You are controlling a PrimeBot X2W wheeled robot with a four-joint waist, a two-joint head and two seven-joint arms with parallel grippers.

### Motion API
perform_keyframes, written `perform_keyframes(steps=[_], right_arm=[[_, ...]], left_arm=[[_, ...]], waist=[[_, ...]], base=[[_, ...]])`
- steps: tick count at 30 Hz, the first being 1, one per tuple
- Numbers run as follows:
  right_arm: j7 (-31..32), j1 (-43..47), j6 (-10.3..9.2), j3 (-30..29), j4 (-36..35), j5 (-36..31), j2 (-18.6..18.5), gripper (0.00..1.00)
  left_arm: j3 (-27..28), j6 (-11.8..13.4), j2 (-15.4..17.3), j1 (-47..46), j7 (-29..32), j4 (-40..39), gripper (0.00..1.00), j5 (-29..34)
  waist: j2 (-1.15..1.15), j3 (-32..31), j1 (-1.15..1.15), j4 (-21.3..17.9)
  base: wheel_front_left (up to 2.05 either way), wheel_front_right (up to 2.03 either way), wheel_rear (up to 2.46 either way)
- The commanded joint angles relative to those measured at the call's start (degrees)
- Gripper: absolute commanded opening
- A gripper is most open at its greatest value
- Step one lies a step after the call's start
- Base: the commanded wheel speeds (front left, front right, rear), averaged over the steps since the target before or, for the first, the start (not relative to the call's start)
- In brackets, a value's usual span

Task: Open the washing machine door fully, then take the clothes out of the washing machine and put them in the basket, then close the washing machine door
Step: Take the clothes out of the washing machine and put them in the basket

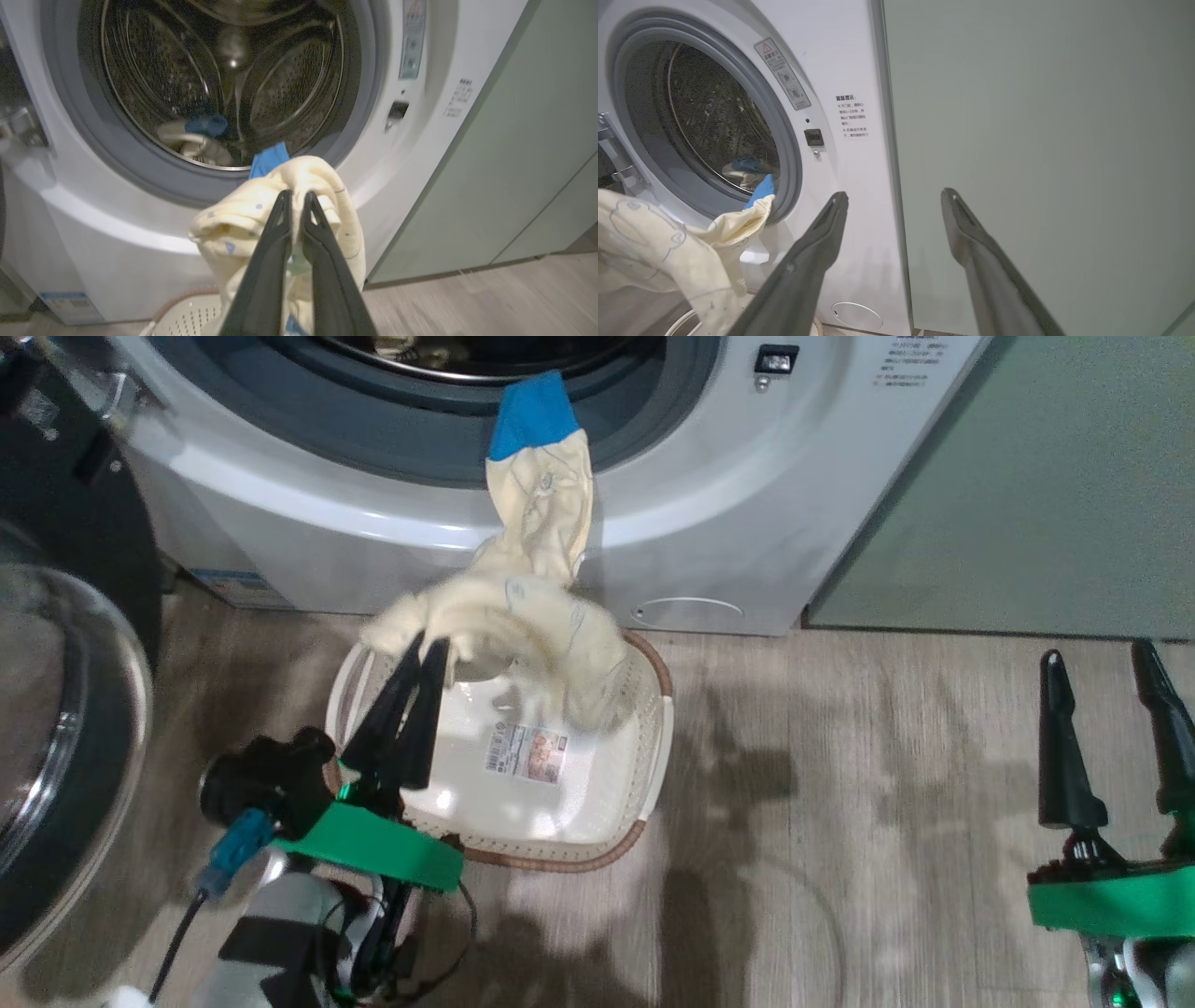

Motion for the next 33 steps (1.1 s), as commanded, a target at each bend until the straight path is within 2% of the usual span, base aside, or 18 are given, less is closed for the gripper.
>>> perform_keyframes(steps=[1, 13, 24, 25, 26, 27, 28, 29, 33], right_arm=[[-0.5, -0.4, 0.22, 1.3, -1.9, 0.4, -0.3, 1.00], [-0.5, -3.3, 0.22, 2.1, -1.9, 1.2, 1.1, 1.00], [-0.5, -5.2, 0.22, 3.1, -1.6, 2.0, 1.7, 1.00], [-0.5, -5.3, 0.22, 3.1, -1.6, 2.1, 1.7, 1.00], [-0.5, -5.4, 0.22, 3.1, -1.6, 2.1, 1.8, 1.00], [-0.5, -5.4, 0.22, 2.9, -1.7, 2.1, 1.8, 1.00], [-0.5, -5.4, 0.22, 2.8, -1.7, 2.1, 1.8, 1.00], [-0.5, -5.5, 0.22, 2.8, -1.8, 2.1, 1.8, 1.00], [-0.5, -5.7, 0.22, 2.6, -1.9, 2.2, 1.8, 1.00]], left_arm=[[2.0, -0.5, 0.3, -1.1, -0.3, 0.1, 0.00, -0.6], [3.2, -7.1, -1.4, -11.2, -0.3, 23.6, 0.00, -0.9], [3.7, -9.5, -2.2, -20.4, -0.3, 42.0, 0.00, 1.0], [3.4, -9.9, -2.3, -21.7, -0.3, 45.2, 0.07, 1.3], [3.3, -10.1, -2.5, -22.4, -0.3, 46.4, 0.36, 1.4], [3.1, -10.4, -2.7, -23.1, -0.3, 47.7, 0.60, 1.4], [2.8, -10.5, -2.9, -23.7, -0.3, 49.1, 0.89, 1.5], [2.6, -10.6, -3.1, -24.3, -0.3, 50.3, 1.00, 1.6], [2.4, -10.8, -3.6, -26.2, -0.3, 53.6, 1.00, 1.8]], waist=[[0.00, 0.7, 0.00, -0.6], [0.00, 6.3, 0.00, -4.4], [0.00, 9.6, 0.00, -7.9], [0.00, 10.0, 0.00, -8.3], [0.00, 10.2, 0.00, -8.3], [0.00, 10.4, 0.00, -8.4], [0.00, 10.5, 0.00, -8.4], [0.00, 10.7, 0.00, -8.5], [0.00, 11.1, 0.00, -8.6]], base=[[0.00, 0.00, 0.00], [0.00, 0.00, 0.00], [0.00, 0.00, 0.00], [0.00, 0.00, 0.00], [0.00, 0.00, 0.00], [0.00, 0.00, 0.00], [0.00, 0.00, 0.00], [0.00, 0.00, 0.00], [0.00, 0.00, 0.00]])
